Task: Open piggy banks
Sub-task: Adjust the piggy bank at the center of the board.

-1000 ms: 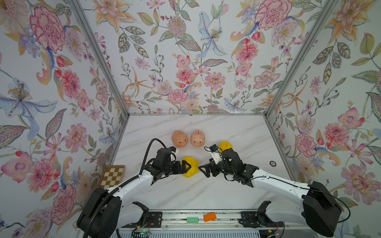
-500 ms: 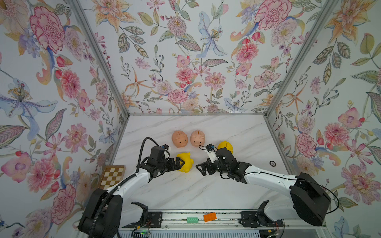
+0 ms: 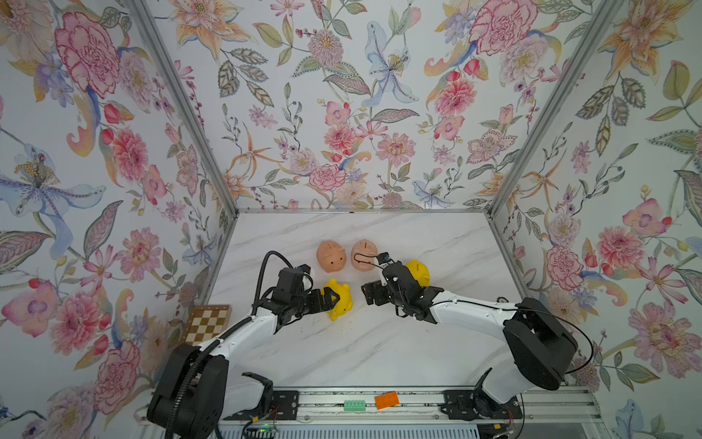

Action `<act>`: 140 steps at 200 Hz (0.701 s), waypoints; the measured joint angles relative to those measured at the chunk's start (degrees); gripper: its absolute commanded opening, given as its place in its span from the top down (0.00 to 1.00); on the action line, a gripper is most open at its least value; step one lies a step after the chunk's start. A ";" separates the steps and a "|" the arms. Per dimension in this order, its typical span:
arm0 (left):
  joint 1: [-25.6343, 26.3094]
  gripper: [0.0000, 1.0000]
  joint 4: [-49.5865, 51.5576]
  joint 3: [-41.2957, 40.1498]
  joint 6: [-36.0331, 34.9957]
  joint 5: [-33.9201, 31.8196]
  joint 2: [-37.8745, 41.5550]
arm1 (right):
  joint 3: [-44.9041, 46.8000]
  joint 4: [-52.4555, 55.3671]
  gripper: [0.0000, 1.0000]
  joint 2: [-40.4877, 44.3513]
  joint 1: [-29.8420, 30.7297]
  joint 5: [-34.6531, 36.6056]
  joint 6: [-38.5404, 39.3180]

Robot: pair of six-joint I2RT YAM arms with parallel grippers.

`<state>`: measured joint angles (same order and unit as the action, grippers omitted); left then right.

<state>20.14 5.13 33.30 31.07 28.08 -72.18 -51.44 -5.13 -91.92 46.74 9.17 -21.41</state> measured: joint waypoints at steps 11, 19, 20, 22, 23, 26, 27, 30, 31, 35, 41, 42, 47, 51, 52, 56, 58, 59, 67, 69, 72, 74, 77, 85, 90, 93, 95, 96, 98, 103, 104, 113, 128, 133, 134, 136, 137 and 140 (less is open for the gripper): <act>0.00 0.01 -0.24 0.00 0.00 0.00 -0.11 | -1.49 0.24 0.10 -1.60 -0.13 1.27 -0.11; -0.02 0.01 -0.39 0.00 0.00 0.00 -0.15 | -2.62 0.50 0.10 -2.80 -0.24 1.86 -0.09; -0.02 0.01 -0.39 0.00 0.00 0.00 -0.15 | -2.71 0.55 0.10 -2.91 -0.26 1.88 -0.09; -0.02 0.01 -0.44 0.00 0.00 0.00 -0.17 | -2.99 0.59 0.10 -3.21 -0.31 2.01 -0.09; -0.04 0.01 -0.46 0.00 0.00 -0.02 -0.17 | -3.17 0.61 0.10 -3.45 -0.33 2.08 -0.07; -0.07 0.01 -0.48 0.00 0.00 -0.02 -0.17 | -3.56 0.72 0.10 -3.89 -0.35 2.14 -0.07; -0.07 0.01 -0.48 0.00 0.00 -0.02 -0.17 | -3.65 0.76 0.10 -3.98 -0.37 2.21 -0.04; -0.13 0.01 -0.50 0.00 0.00 -0.02 -0.17 | -4.09 0.83 0.10 -4.52 -0.44 2.38 -0.04; -0.15 0.01 -0.50 0.00 0.00 -0.02 -0.17 | -4.17 0.85 0.10 -4.63 -0.46 2.40 -0.04; -0.24 0.01 -0.50 0.00 0.02 -0.02 -0.17 | -4.70 1.03 0.10 -5.22 -0.50 2.51 -0.02; -0.42 0.01 -0.59 0.00 0.00 -0.02 -0.17 | -5.27 1.09 0.10 -6.05 -0.59 2.69 0.13; -0.44 0.01 -0.61 0.00 0.00 -0.02 -0.17 | -5.40 1.07 0.10 -6.25 -0.61 2.71 0.11; -0.61 0.01 -0.85 0.00 0.00 -0.02 -0.17 | -5.73 1.07 0.10 -6.80 -0.66 2.73 0.15; -0.72 0.01 -1.05 0.00 0.00 0.00 -0.17 | -5.99 1.09 0.10 -7.30 -0.72 2.75 0.20; -0.76 0.01 -1.14 0.00 0.02 0.00 -0.17 | -6.03 1.09 0.10 -7.39 -0.72 2.75 0.22; -0.90 0.01 -1.38 0.00 0.02 0.00 -0.17 | -6.27 1.22 0.10 -7.78 -0.74 2.86 0.39; -0.96 0.01 -1.44 0.00 0.00 0.02 -0.17 | -6.36 1.25 0.10 -7.93 -0.74 2.86 0.39; -1.03 0.01 -1.53 0.00 0.02 0.04 -0.17 | -6.45 1.27 0.10 -8.09 -0.74 2.84 0.42; -1.29 0.01 -2.03 0.00 0.02 0.07 -0.15 | -6.86 1.38 0.11 -8.85 -0.74 2.89 0.74; -1.38 0.01 -2.23 0.00 0.04 0.07 -0.17 | -7.02 1.42 0.11 -9.09 -0.76 2.89 0.85; -1.44 0.01 -2.40 0.00 0.04 0.07 -0.15 | -7.19 1.46 0.11 -9.40 -0.74 2.86 0.96; -1.46 0.01 -2.49 0.00 0.02 0.09 -0.17 | -7.32 1.46 0.12 -9.62 -0.74 2.86 1.05; -1.51 0.01 -2.71 0.00 0.02 0.11 -0.15 | -7.48 1.46 0.12 -9.94 -0.74 2.82 1.20; -1.66 0.01 -3.15 0.00 0.04 0.24 -0.15 | -7.87 1.44 0.12 -10.71 -0.74 2.62 1.64; -1.73 0.01 -3.39 0.00 0.07 0.28 -0.15 | -8.07 1.46 0.12 -11.10 -0.74 2.38 1.77; -1.73 0.01 -3.50 0.00 0.07 0.33 -0.15 | -8.13 1.46 0.12 -11.28 -0.74 2.23 1.99; -1.75 0.01 -3.58 0.00 0.07 0.35 -0.15 | -8.13 1.42 0.12 -11.37 -0.74 2.16 2.10; -1.75 0.01 -3.61 0.00 0.07 0.37 -0.15 | -8.13 1.40 0.12 -11.41 -0.74 2.14 2.12; -1.77 0.01 -3.72 0.00 0.09 0.44 -0.15 | -8.15 1.33 0.12 -11.52 -0.74 2.12 2.25; -1.77 0.01 -3.89 0.00 0.11 0.46 -0.15 | -8.15 1.22 0.12 -11.63 -0.74 1.81 2.58; -1.77 0.01 -3.93 0.00 0.13 0.48 -0.15 | -8.15 1.22 0.12 -11.63 -0.74 1.77 2.62; -1.77 0.01 -4.07 0.00 0.24 0.55 -0.15 | -8.15 1.03 0.12 -11.82 -0.74 1.44 3.08; -1.81 0.01 -4.42 0.00 0.28 1.11 -0.15 | -8.15 0.72 0.13 -11.87 -0.74 0.42 3.87; -1.84 0.01 -4.61 0.00 0.37 1.33 -0.15 | -8.13 0.57 0.13 -11.87 -0.74 0.20 4.17; -1.84 0.01 -4.63 0.00 0.39 1.36 -0.15 | -8.13 0.50 0.13 -11.87 -0.74 0.11 4.22; -1.84 0.01 -4.76 0.00 0.48 1.46 -0.15 | -8.13 0.37 0.13 -11.87 -0.74 -0.02 4.31; -1.86 0.01 -4.81 0.00 0.48 1.53 -0.15 | -8.13 0.33 0.13 -11.87 -0.74 -0.07 4.33; -1.88 0.01 -4.90 0.00 0.52 1.68 -0.15 | -8.09 0.09 0.13 -11.87 -0.74 -0.33 4.46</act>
<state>18.26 0.23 33.30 31.59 29.76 -72.34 -59.53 -5.04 -103.79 46.00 8.84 -16.95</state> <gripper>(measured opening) 0.989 0.870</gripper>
